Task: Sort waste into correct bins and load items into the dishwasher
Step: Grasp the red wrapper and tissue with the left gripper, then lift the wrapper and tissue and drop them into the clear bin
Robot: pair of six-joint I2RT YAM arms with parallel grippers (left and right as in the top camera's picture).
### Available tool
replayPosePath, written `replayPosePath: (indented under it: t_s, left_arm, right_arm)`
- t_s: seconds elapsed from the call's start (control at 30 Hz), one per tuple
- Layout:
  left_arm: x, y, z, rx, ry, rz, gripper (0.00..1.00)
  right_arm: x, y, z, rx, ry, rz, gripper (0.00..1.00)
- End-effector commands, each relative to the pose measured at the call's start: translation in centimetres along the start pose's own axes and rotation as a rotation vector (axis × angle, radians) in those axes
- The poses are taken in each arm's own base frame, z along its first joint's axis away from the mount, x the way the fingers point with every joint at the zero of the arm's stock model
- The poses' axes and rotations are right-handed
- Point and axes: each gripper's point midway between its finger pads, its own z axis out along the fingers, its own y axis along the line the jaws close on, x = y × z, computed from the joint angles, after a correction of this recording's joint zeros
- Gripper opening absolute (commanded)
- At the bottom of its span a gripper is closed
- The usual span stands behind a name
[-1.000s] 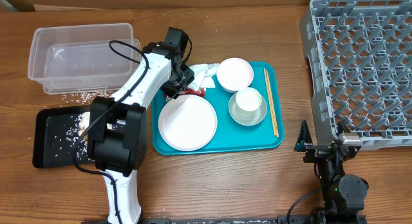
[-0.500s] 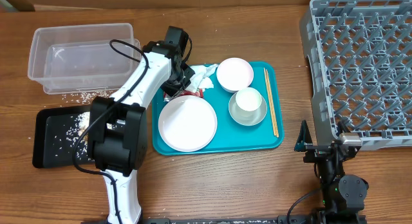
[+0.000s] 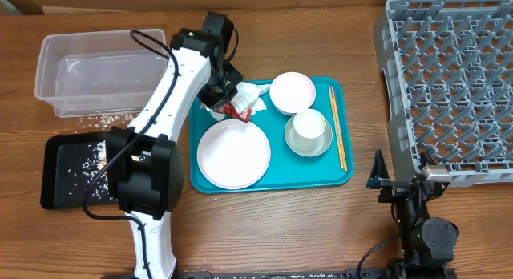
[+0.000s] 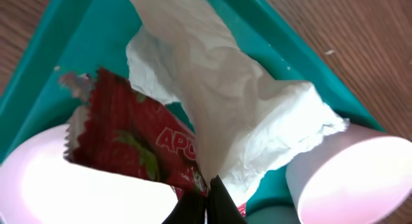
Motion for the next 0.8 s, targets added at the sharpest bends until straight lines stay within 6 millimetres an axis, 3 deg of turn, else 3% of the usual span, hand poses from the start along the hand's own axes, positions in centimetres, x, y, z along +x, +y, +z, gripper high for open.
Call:
replayPosePath:
  t_s: [0.0, 0.47, 0.77]
  left_arm:
    - [-0.1, -0.9, -1.8, 0.025, -0.005, 0.027, 0.04]
    - [-0.3, -1.6, -8.5, 0.060, -0.036, 0.115, 0.04]
    - [-4.2, -2.2, -13.6, 0.183, -0.147, 0.101, 0.04]
  right_arm:
    - [0.1, -0.1, 0.0, 0.004, -0.006, -0.006, 1.00]
    - [0.1, -0.1, 0.0, 0.004, -0.006, -0.006, 1.00]
    - [0.1, -0.1, 0.0, 0.004, -0.006, -0.006, 1.00]
